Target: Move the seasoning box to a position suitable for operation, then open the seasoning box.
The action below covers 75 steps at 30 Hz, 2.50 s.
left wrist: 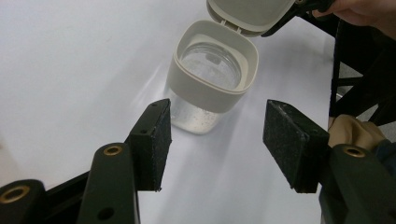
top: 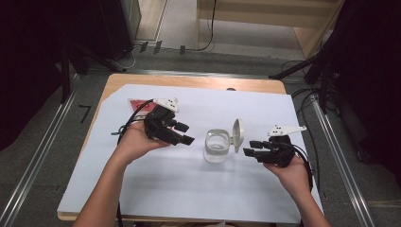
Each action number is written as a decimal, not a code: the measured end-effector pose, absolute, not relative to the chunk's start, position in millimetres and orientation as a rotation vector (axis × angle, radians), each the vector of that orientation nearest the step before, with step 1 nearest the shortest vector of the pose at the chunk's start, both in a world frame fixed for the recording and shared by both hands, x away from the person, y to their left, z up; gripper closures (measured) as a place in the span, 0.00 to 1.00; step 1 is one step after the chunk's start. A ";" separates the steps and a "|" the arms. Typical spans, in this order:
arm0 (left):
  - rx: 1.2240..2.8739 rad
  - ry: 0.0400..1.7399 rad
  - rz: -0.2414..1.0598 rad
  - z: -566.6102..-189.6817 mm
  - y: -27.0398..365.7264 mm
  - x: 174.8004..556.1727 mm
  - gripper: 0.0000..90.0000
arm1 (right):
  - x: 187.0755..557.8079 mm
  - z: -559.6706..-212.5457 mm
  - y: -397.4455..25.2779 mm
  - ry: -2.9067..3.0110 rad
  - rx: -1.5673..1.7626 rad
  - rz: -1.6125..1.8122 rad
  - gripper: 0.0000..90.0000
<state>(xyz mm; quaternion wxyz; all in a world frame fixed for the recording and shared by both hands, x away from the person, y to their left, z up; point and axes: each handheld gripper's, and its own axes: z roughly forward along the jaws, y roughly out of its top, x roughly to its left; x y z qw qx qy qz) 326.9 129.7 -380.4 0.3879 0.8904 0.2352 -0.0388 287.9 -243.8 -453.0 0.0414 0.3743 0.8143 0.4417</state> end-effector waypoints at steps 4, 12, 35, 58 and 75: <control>2.262 0.632 -0.081 -379.4 140.5 327.1 0.48 | 288.1 -453.5 -242.2 2.501 1.139 1.346 0.61; 2.250 0.674 -0.069 -380.3 160.3 325.7 0.49 | 288.5 -452.2 -243.3 2.497 1.129 1.359 0.59; 2.219 0.785 -0.018 -381.0 204.3 326.6 0.51 | 293.8 -452.2 -245.2 2.486 1.149 1.365 0.53; 2.147 0.984 0.077 -377.4 273.8 316.8 0.51 | 297.5 -452.0 -237.9 2.512 1.111 1.357 0.53; 2.105 1.006 0.100 -379.0 273.4 343.2 0.47 | 293.2 -455.4 -242.0 2.507 1.127 1.343 0.52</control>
